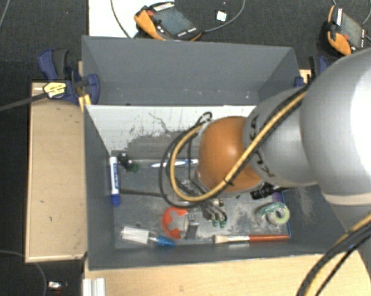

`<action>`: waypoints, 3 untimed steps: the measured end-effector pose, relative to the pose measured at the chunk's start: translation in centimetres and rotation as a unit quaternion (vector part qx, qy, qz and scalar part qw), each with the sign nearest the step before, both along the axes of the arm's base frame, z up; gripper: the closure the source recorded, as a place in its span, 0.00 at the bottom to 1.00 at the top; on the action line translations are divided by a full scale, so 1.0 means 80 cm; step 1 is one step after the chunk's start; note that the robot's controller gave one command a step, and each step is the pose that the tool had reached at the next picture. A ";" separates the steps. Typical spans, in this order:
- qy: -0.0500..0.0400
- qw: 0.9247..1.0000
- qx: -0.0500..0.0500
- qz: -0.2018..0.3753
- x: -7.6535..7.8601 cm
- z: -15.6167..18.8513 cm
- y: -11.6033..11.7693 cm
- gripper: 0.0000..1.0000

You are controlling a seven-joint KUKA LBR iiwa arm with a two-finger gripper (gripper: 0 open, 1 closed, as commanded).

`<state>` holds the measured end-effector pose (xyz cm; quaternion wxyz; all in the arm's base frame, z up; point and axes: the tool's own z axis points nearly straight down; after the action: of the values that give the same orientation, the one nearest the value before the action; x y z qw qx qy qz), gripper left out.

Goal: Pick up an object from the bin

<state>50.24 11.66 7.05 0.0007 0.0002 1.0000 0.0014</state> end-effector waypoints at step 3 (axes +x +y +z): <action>-0.009 1.000 -0.001 0.024 -0.001 0.000 0.003 0.00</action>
Offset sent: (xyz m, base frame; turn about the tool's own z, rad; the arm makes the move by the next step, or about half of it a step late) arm 0.0003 -0.0001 0.0011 -0.0023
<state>50.19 11.88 7.05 0.0093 -0.0238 0.9997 0.0001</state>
